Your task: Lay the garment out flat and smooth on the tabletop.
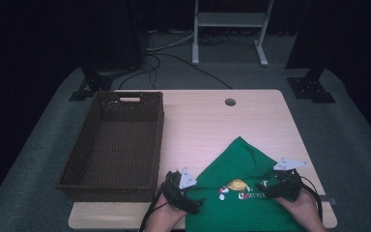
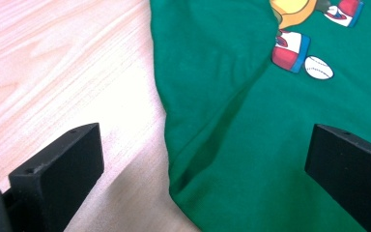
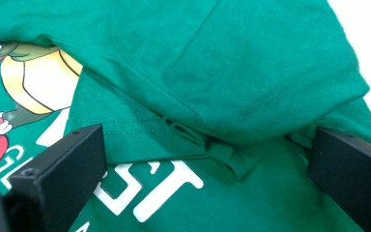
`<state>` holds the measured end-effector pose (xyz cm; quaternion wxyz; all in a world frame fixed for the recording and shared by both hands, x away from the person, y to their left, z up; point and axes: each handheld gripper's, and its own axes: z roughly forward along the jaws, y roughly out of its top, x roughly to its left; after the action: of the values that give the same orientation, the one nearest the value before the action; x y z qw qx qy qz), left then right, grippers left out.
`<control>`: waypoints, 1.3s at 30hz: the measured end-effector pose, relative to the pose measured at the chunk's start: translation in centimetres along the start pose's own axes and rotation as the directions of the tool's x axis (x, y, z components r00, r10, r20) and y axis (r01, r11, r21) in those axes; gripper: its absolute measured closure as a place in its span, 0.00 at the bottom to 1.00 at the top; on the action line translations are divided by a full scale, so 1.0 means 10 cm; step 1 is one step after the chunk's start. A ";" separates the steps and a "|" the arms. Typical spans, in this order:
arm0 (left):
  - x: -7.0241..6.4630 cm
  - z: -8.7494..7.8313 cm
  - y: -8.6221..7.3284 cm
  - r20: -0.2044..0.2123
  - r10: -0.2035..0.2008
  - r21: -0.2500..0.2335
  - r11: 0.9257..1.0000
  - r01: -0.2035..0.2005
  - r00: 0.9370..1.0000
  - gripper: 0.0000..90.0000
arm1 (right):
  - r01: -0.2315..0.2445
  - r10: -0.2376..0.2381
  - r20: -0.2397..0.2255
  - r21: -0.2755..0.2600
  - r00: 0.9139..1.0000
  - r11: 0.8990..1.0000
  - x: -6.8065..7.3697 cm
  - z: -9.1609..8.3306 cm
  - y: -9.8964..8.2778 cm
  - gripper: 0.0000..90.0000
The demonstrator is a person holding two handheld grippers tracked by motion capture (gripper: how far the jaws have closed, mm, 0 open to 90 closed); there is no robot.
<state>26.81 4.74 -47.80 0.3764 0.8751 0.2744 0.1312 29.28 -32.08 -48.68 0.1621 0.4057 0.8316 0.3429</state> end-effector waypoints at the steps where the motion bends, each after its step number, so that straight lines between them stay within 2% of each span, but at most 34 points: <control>1: 0.00 0.00 0.00 0.001 -0.002 -0.001 1.000 0.002 1.000 0.00 | -0.005 0.005 0.004 0.000 1.000 1.000 0.02 -0.01 -0.01 0.00; 4: 0.02 -0.01 0.01 0.001 0.003 -0.005 1.000 -0.003 1.000 0.00 | -0.005 0.005 0.003 0.003 1.000 1.000 0.06 -0.02 -0.02 0.00; 16: 0.03 0.01 0.09 0.023 0.014 -0.023 1.000 -0.014 1.000 0.00 | -0.005 0.005 0.002 0.003 1.000 1.000 0.05 -0.02 -0.02 0.00; 25: 0.05 0.03 0.21 0.044 0.016 -0.052 0.999 -0.013 0.999 0.00 | -0.005 0.005 0.001 0.003 1.000 1.000 0.05 -0.02 -0.02 0.00; 31: 0.02 0.06 0.28 0.057 0.025 -0.050 0.999 -0.022 0.998 0.00 | -0.003 0.003 0.000 0.005 1.000 1.000 0.05 -0.02 -0.02 0.00; 39: 0.01 0.08 0.40 0.070 0.033 -0.076 0.997 -0.028 0.997 0.00 | 0.016 -0.016 -0.001 0.044 1.000 0.999 0.04 -0.07 -0.01 0.00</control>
<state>28.74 2.10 -45.40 0.4164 0.8687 0.2422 0.1158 28.58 -32.14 -48.27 0.1558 0.4024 0.8423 0.3230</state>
